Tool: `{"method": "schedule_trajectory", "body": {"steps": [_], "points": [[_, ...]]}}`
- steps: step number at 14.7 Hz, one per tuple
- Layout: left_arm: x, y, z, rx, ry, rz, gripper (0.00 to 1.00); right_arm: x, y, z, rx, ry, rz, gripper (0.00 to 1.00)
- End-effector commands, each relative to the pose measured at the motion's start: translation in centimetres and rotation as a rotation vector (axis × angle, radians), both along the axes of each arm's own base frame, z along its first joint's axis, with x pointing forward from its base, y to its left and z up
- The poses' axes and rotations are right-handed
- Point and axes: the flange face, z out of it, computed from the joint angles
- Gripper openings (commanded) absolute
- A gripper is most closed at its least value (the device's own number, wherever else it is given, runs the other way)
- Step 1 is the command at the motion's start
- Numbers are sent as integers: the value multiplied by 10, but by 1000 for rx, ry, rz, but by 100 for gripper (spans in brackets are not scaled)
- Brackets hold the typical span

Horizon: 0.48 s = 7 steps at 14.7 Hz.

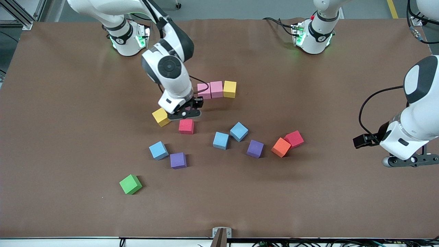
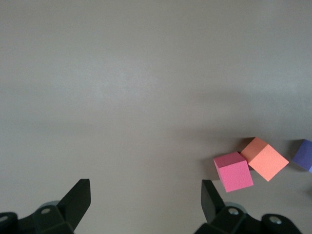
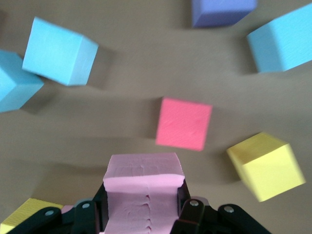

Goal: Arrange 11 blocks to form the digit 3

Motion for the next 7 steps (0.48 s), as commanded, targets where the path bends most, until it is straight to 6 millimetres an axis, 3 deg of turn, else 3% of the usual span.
{"method": "schedule_trajectory", "body": {"steps": [1, 7], "points": [[-12, 13, 31, 12, -3, -11, 100, -3, 13, -24, -39, -6, -19, 0], [-25, 33, 57, -68, -20, 12, 100, -20, 28, -47, -75, 2, -24, 0]]}}
